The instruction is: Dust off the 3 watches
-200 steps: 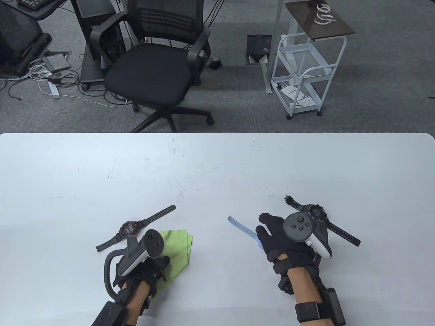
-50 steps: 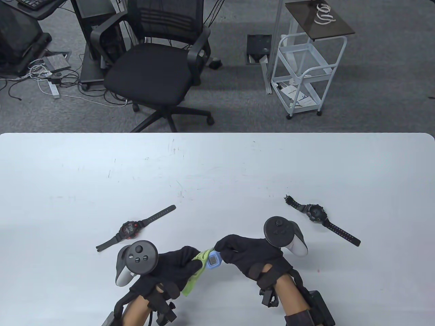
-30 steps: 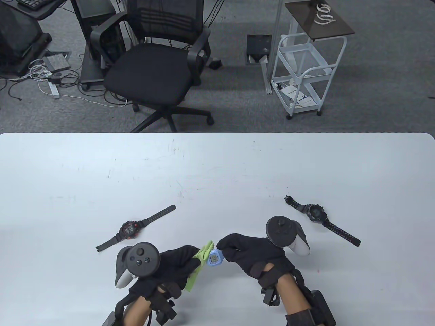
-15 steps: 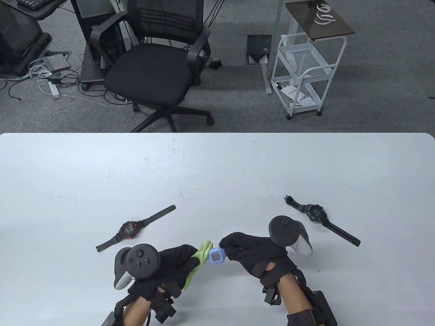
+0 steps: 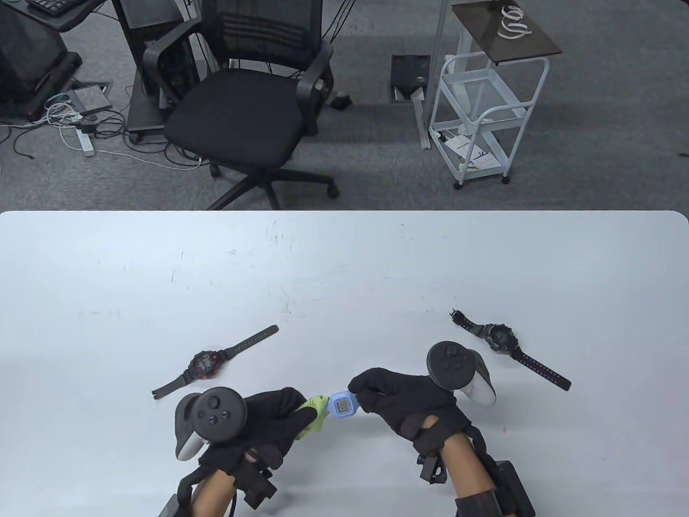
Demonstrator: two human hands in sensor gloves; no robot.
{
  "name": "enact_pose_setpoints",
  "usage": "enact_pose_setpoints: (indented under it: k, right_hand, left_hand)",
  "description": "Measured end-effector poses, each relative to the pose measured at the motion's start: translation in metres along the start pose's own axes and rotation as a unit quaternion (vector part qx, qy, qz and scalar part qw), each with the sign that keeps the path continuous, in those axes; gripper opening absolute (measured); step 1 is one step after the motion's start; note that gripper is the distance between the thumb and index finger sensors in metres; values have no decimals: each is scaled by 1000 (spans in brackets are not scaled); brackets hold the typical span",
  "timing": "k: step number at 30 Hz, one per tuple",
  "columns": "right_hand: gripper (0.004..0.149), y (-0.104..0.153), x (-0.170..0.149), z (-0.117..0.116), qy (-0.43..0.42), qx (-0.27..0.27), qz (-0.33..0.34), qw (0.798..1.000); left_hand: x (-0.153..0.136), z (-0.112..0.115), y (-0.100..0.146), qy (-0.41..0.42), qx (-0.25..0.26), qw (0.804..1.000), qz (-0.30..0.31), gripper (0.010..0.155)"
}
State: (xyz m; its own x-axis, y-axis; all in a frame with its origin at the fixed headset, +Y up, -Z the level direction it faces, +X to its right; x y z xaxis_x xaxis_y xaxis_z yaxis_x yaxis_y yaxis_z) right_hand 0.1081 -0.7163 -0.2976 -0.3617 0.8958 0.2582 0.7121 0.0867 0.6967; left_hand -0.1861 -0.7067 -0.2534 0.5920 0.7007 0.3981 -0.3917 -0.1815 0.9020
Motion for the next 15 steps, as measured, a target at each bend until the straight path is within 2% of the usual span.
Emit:
enact_pose_setpoints:
  k: [7, 9, 15]
  right_hand:
    - [46, 1, -2, 3, -5, -4, -2, 1000]
    - [46, 2, -4, 4, -7, -7, -4, 1000]
    - [46, 2, -3, 4, -8, -5, -1, 1000]
  left_hand:
    - [0, 4, -2, 13, -24, 1000, 2, 46]
    - [-1, 1, 0, 2, -5, 1000, -1, 45]
    - [-2, -1, 0, 8, -10, 1000, 7, 44]
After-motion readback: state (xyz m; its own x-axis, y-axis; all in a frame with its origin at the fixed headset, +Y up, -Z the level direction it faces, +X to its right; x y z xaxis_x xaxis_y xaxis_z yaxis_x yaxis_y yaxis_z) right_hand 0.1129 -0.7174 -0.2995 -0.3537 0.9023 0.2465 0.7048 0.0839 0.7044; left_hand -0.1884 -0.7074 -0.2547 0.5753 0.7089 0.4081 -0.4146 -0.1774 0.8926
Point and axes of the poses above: the tracker on the back of each hand, its own x axis roughly to the thumb side, its own y axis roughly from the fingertips to the wrist, z = x × y, the point moved 1 cm from there along -y, roughly from the wrist to the fingertips, and after that the axes turned 2 degrees about x, right-handed, at the moved point
